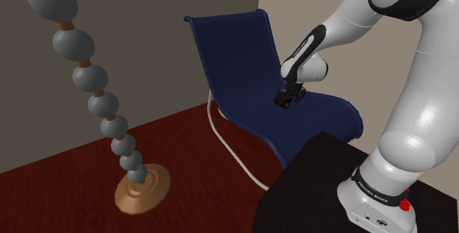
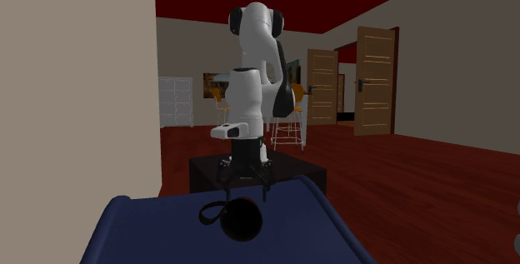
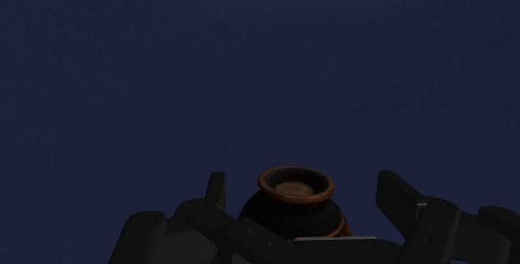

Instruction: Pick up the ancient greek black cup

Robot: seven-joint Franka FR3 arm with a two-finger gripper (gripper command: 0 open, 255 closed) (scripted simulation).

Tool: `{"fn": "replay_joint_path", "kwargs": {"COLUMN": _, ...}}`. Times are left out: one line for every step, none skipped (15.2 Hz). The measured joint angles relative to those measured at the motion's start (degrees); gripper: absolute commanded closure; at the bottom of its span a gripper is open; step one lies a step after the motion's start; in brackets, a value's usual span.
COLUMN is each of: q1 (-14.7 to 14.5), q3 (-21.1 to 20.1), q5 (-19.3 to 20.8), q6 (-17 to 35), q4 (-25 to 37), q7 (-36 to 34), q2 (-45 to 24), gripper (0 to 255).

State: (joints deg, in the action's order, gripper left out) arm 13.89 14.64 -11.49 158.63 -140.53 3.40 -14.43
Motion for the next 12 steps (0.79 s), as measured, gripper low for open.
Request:
{"fn": "replay_joint_path", "kwargs": {"q1": 0.2, "q3": -0.3, "q5": -0.5, "q6": 0.5, "q4": 0.1, "q7": 0.4, "q2": -0.6, "gripper": 0}}
{"fn": "replay_joint_path", "kwargs": {"q1": 0.4, "q3": -0.4, "q5": -0.7, "q6": 0.7, "q4": 0.2, "q7": 0.6, "q2": -0.9, "gripper": 255}}
{"fn": "replay_joint_path", "kwargs": {"q1": 0.5, "q3": -0.4, "q5": -0.8, "q6": 0.8, "q4": 0.2, "q7": 0.7, "q2": -1.0, "gripper": 255}}
{"fn": "replay_joint_path", "kwargs": {"q1": 0.5, "q3": -0.5, "q5": -0.8, "q6": 0.8, "q4": 0.2, "q7": 0.8, "q2": -1.0, "gripper": 255}}
{"fn": "replay_joint_path", "kwargs": {"q1": 0.5, "q3": -0.5, "q5": -0.9, "q6": 0.9, "q4": 0.2, "q7": 0.8, "q2": -1.1, "gripper": 255}}
{"fn": "replay_joint_path", "kwargs": {"q1": 0.5, "q3": -0.5, "q5": -0.9, "q6": 0.9, "q4": 0.2, "q7": 0.9, "q2": -1.1, "gripper": 255}}
{"fn": "replay_joint_path", "kwargs": {"q1": 0.5, "q3": -0.5, "q5": -0.9, "q6": 0.9, "q4": 0.2, "q7": 0.9, "q2": -1.1, "gripper": 255}}
{"fn": "replay_joint_path", "kwargs": {"q1": 0.5, "q3": -0.5, "q5": -0.9, "q6": 0.9, "q4": 0.2, "q7": 0.9, "q2": -1.1, "gripper": 255}}
{"fn": "replay_joint_path", "kwargs": {"q1": 0.6, "q3": -0.5, "q5": -0.9, "q6": 0.9, "q4": 0.2, "q7": 0.9, "q2": -1.1, "gripper": 255}}
{"fn": "replay_joint_path", "kwargs": {"q1": 0.6, "q3": -0.5, "q5": -0.9, "q6": 0.9, "q4": 0.2, "q7": 0.9, "q2": -1.1, "gripper": 255}}
{"fn": "replay_joint_path", "kwargs": {"q1": 0.6, "q3": -0.5, "q5": -0.9, "q6": 0.9, "q4": 0.2, "q7": 0.9, "q2": -1.1, "gripper": 255}}
{"fn": "replay_joint_path", "kwargs": {"q1": 0.5, "q3": -0.5, "q5": -0.9, "q6": 0.9, "q4": 0.2, "q7": 0.8, "q2": -1.1, "gripper": 255}}
